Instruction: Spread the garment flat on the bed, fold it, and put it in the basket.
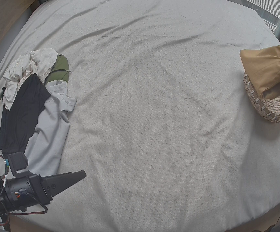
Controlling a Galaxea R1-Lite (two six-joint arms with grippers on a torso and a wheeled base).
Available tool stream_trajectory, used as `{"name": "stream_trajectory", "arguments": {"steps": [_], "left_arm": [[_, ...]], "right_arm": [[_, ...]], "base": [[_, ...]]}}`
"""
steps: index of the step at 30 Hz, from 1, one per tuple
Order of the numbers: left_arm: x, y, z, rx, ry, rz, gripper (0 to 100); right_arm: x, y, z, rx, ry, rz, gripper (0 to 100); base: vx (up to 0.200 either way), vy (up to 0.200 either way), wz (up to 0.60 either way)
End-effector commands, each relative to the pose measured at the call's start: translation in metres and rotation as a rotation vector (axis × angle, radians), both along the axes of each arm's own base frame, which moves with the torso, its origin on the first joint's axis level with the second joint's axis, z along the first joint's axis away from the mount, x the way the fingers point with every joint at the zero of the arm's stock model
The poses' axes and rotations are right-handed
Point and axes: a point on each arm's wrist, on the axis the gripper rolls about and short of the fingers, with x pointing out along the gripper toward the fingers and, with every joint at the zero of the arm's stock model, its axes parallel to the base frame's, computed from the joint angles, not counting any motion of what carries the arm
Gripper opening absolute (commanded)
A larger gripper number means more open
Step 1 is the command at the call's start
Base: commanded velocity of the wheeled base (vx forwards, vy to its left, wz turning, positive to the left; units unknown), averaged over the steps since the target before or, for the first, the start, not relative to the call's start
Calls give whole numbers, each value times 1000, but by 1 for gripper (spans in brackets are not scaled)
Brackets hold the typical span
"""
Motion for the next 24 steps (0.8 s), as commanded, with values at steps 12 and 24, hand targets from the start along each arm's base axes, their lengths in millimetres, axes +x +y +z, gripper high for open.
{"name": "stream_trajectory", "arguments": {"steps": [12, 24], "left_arm": [[-2, 1, 0, -6, -10, -1, 100], [-2, 1, 2, -9, -26, -5, 100]], "right_arm": [[-16, -8, -48, 19, 141, -32, 100], [-96, 19, -25, -138, 157, -64, 100]], "base": [[0, 0, 0], [0, 0, 0]]}}
